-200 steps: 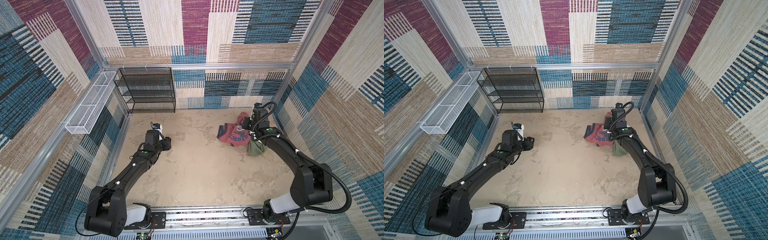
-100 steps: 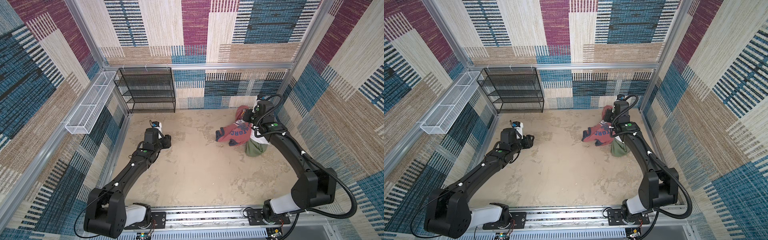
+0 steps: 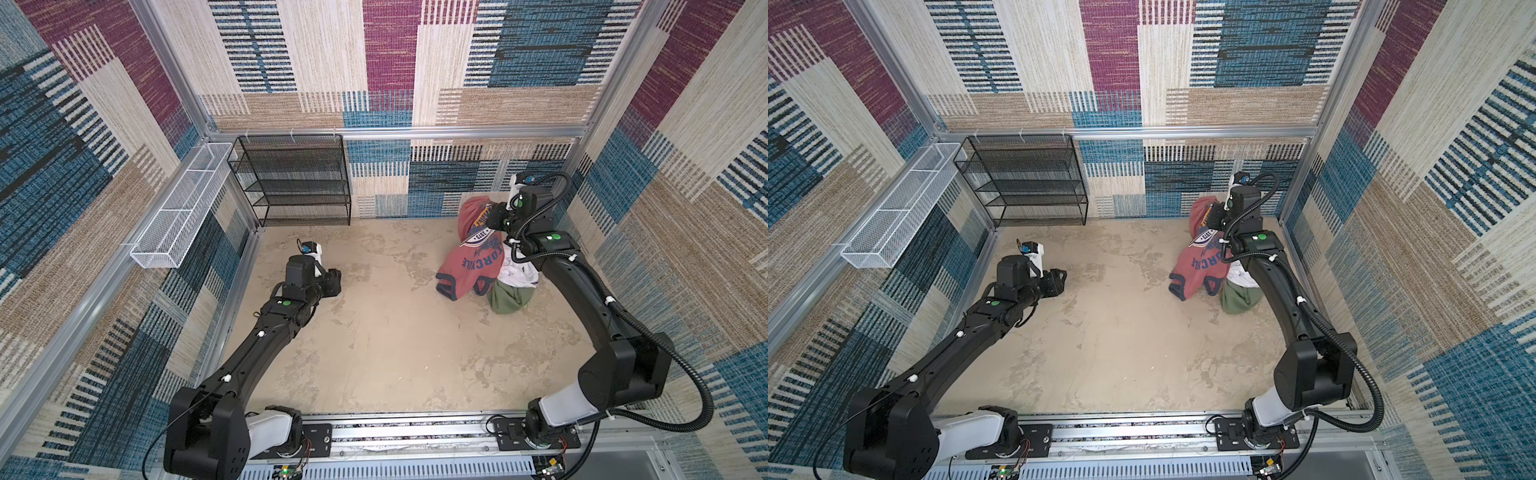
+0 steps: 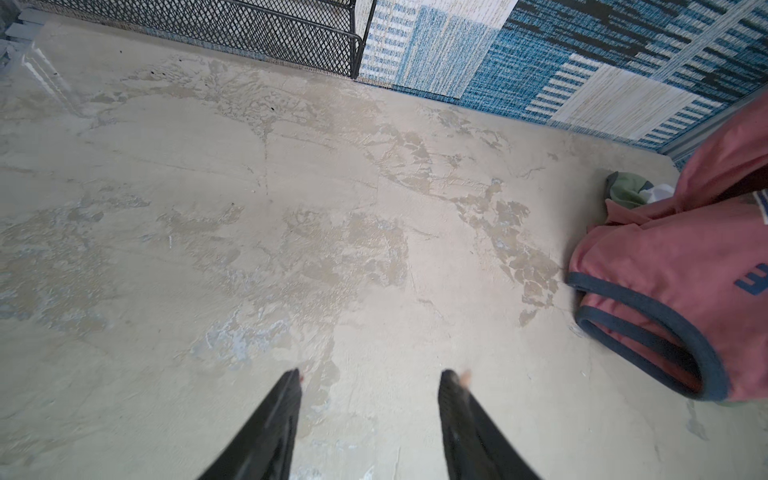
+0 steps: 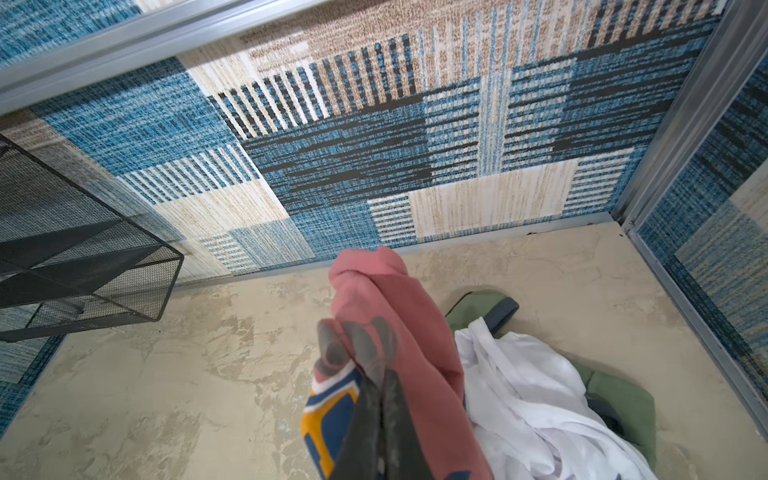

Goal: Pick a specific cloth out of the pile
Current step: 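Lift the red-pink t-shirt up off the pile with the right gripper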

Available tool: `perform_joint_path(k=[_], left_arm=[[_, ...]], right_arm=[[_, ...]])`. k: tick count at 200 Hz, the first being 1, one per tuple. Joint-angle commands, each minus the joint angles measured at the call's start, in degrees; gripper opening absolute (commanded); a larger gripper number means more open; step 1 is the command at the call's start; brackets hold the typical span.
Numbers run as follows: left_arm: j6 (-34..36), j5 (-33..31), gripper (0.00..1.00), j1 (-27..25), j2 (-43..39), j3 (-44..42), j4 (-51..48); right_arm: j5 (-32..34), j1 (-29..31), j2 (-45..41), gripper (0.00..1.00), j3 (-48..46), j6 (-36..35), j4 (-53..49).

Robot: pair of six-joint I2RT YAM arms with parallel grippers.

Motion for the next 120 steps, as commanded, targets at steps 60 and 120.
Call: perform_joint_path(k=[60,120], left_arm=[[-0.6,0.0,0.57,0.0,-0.2,1.4,-1.4],[-0.9,0.4,0.57,0.0,-0.8,2.3,-2.8]], right_arm=[[-5.3,0.0,0.5,0.00,7.8,-0.9,0.0],[-9.8,0.1,0.1,0.00,12.7,-1.2,-0.6]])
